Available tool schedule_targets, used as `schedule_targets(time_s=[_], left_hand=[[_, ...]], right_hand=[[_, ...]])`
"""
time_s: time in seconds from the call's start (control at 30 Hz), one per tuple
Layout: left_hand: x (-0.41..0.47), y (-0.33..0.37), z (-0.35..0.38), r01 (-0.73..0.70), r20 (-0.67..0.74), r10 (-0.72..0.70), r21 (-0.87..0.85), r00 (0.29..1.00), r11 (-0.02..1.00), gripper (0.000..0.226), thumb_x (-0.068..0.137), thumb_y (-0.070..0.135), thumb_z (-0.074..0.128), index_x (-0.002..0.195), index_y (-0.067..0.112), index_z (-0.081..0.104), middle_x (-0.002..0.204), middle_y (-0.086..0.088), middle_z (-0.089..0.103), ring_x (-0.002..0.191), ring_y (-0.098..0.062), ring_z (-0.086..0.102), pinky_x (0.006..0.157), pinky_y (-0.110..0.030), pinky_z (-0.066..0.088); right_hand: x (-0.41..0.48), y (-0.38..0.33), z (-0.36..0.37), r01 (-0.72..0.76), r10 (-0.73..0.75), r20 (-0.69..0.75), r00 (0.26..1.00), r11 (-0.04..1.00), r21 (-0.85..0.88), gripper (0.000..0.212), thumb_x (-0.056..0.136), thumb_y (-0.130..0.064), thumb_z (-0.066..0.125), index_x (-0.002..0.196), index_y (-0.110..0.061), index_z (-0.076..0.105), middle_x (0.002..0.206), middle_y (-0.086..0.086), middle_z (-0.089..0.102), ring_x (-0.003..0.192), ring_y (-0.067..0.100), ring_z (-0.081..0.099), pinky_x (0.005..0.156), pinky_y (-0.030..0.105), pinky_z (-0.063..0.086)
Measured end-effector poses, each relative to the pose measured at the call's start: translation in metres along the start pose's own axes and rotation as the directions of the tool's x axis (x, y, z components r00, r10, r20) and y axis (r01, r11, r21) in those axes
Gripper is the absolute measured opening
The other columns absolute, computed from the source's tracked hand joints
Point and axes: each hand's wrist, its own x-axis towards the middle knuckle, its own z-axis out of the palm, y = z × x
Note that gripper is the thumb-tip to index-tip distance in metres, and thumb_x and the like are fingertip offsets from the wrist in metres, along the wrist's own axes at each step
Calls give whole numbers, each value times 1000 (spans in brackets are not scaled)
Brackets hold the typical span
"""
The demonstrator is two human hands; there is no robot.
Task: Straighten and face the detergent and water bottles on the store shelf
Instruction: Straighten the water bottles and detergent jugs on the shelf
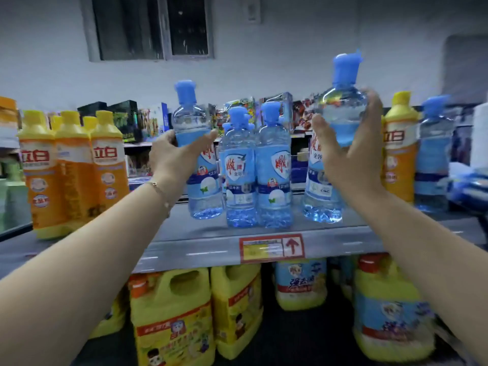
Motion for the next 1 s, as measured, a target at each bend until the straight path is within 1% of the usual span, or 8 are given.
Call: schedule_targets(time_s=[0.27, 0.43, 0.6, 0.7, 0.8, 0.87, 0.93, 1.0], left_hand=[[11, -49, 32, 19, -13, -17, 199, 1000, 980, 60, 65, 72, 67, 100, 24, 59, 92, 4, 69, 84, -20, 66, 82, -44, 55], [20, -58, 41, 43, 140, -76, 226, 987, 973, 114, 50, 98, 40, 129, 16, 46, 118, -9, 64, 103, -32, 63, 85, -50, 53], [26, -60, 44, 6, 311, -71, 207, 948, 978, 66, 91, 61, 33, 136, 12, 35, 116, 0, 59, 91, -12, 58, 76, -28, 48], [29, -65, 32, -38, 437, -98, 293, 894, 955, 77, 87, 68, 20, 146, 17, 25, 141, 2, 41, 123, -12, 41, 103, -31, 34], [24, -73, 22, -26, 524, -201, 394, 828, 919, 85, 80, 77, 19, 144, 21, 20, 131, 3, 44, 109, -13, 47, 95, -30, 37], [19, -79, 20, -13, 531, -276, 477, 801, 879, 76, 85, 71, 17, 139, 18, 21, 118, -5, 53, 86, -16, 54, 73, -32, 46], [16, -81, 18, 24, 500, -337, 533, 798, 846, 68, 90, 66, 14, 137, 16, 20, 95, -5, 54, 64, -16, 49, 50, -26, 39], [16, -80, 18, 63, 495, -390, 555, 776, 829, 79, 85, 73, 13, 137, 15, 20, 96, -10, 59, 65, -21, 50, 52, -26, 40]], right_hand=[[0, 68, 18, -117, 130, 74, 989, 980, -162, 77, 89, -52, 53, 142, -2, 29, 139, 15, 44, 128, 27, 43, 107, 46, 37], [-5, 81, 48, -215, 246, 168, 955, 960, -181, 75, 93, -46, 52, 148, -5, 22, 148, 12, 37, 136, 24, 35, 111, 36, 31], [-8, 85, 53, -332, 349, 303, 887, 937, -106, 70, 97, -47, 39, 150, -8, 15, 155, 10, 25, 142, 22, 24, 115, 36, 22], [-16, 88, 43, -360, 448, 387, 806, 890, -280, 64, 94, -56, 29, 132, -4, 32, 117, 19, 53, 109, 36, 53, 85, 40, 43], [-23, 86, 30, -199, 504, 464, 728, 803, -561, 64, 91, -65, 23, 112, -7, 37, 91, 14, 62, 80, 31, 61, 71, 42, 50], [-22, 82, 25, -200, 528, 512, 678, 803, -561, 59, 93, -63, 26, 111, -7, 37, 88, 12, 63, 78, 29, 63, 72, 44, 52], [-18, 78, 23, -230, 540, 532, 652, 809, -540, 57, 95, -59, 29, 114, -6, 37, 88, 12, 63, 77, 27, 62, 69, 41, 51], [-15, 74, 22, -261, 550, 548, 630, 815, -518, 54, 97, -55, 32, 115, -4, 37, 86, 11, 63, 73, 24, 62, 63, 38, 49]])
